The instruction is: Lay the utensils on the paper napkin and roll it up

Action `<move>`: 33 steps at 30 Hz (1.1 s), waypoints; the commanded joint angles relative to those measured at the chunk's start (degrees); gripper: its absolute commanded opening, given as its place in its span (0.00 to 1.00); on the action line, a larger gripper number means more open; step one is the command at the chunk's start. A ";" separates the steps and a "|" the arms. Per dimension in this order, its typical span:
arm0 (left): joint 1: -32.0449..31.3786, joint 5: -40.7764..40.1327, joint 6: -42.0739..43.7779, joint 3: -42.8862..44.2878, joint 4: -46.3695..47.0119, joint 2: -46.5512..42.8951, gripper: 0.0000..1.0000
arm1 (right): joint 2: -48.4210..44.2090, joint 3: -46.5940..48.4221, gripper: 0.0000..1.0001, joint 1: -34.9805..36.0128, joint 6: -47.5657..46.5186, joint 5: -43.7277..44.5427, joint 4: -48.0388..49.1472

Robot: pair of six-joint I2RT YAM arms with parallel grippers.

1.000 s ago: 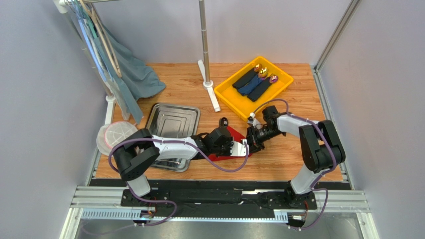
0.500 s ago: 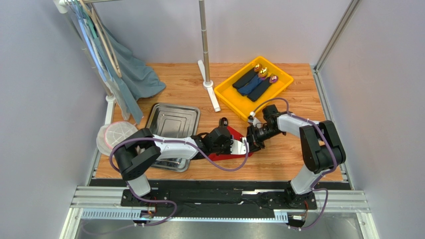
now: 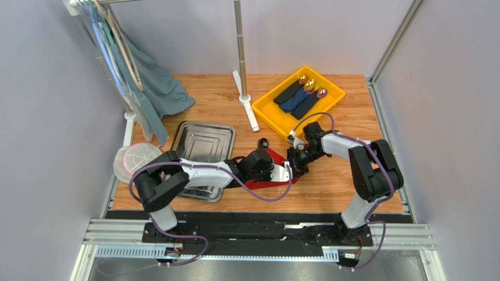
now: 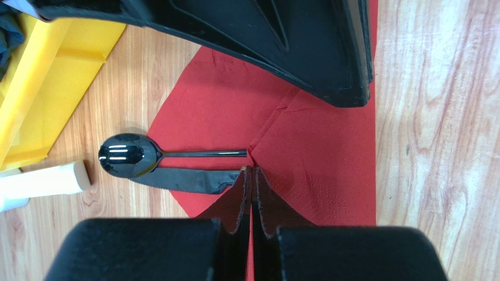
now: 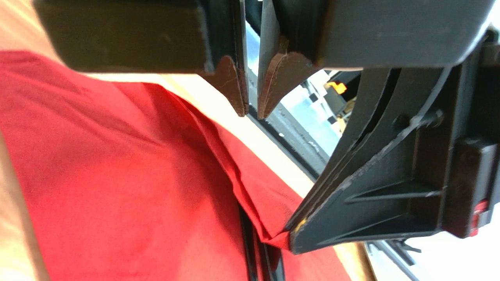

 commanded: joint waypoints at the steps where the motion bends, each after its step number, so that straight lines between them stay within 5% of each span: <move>1: 0.29 -1.09 0.19 0.21 1.89 -0.08 0.00 | 1.95 1.78 0.14 0.57 0.76 3.75 2.97; 10: 1.17 -0.83 -2.01 0.03 0.58 -1.58 0.02 | 2.40 1.25 0.12 1.79 1.38 8.67 7.19; 18: 3.09 0.14 -8.23 1.52 -5.74 -7.19 0.29 | 2.92 0.72 0.11 2.06 1.20 11.57 8.07; 21: 4.59 9.76 -12.46 2.05 -11.72 -12.81 0.31 | 2.40 0.90 0.11 2.41 1.20 12.80 8.16; 26: 5.56 21.92 -18.16 1.34 -19.89 -19.95 0.30 | 0.56 0.29 0.11 3.11 1.12 14.65 8.68; 33: 6.18 28.00 -26.70 7.06 -28.43 -11.34 0.21 | -0.68 -0.15 0.11 3.82 0.85 18.34 8.86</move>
